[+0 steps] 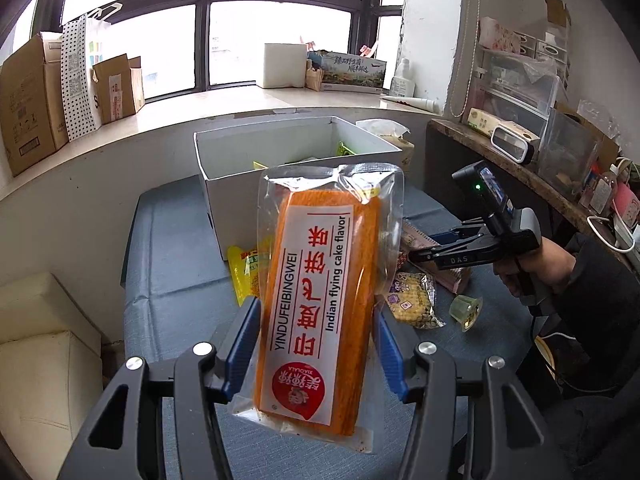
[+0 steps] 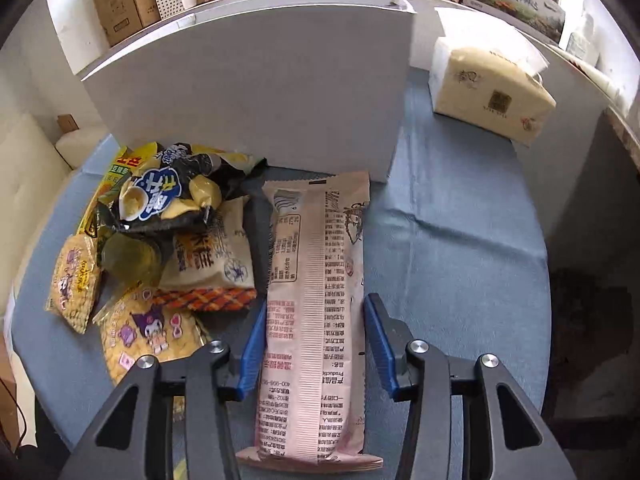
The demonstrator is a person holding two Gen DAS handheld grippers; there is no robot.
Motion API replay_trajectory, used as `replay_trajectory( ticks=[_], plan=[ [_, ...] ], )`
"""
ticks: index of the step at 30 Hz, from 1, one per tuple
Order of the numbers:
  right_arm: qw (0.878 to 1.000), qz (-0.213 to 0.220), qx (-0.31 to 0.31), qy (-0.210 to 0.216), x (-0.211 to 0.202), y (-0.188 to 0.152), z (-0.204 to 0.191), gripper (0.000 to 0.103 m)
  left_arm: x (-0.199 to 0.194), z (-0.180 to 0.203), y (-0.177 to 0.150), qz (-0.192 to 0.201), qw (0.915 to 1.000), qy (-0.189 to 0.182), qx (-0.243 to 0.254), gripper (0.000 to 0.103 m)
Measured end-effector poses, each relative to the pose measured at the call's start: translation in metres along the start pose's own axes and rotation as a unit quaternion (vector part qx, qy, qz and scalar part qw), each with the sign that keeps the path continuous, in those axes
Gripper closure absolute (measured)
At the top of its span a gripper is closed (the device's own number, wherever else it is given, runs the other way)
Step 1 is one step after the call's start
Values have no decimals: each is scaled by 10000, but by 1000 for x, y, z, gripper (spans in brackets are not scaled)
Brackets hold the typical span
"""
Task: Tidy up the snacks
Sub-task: 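Lift the orange packet with the left tool while the right tool grasps the pink long packet, then lower both packets into the white box and open both tools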
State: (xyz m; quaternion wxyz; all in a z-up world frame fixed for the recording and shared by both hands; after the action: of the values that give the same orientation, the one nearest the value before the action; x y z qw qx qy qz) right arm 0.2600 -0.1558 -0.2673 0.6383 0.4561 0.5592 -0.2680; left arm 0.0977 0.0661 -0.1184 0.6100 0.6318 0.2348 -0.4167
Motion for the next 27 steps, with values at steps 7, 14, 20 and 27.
replay_trajectory(
  ticks=[7,14,20,27],
  plan=[
    [9944,828,475,452,-65,-25,28,52,3,4,16,13,10000,52,-81,43],
    [9858,1537,312,609,-128,-5,8,52,-6,3,72,398,9989,154,-187,43],
    [9783,1951,157,687,-162,56,-13,52,-8,-16,146,760,9964,239,-285,43],
    [9796,1845,324,727,-149,156,-15,52,49,-64,221,495,9945,650,-652,43]
  ],
)
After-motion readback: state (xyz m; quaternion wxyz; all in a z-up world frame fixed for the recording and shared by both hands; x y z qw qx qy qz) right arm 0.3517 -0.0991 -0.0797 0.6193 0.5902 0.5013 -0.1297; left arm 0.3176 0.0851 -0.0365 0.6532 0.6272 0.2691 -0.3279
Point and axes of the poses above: each gripper's, at about its wrist camera, not at the fingertips, and x roughly the way its jaws point, z to its right, y to its top, the point moved 6 cm from there along x, roughly the way its jaws point, and after that the axes turned 13 degrees about -z, right-handed, at the moved point
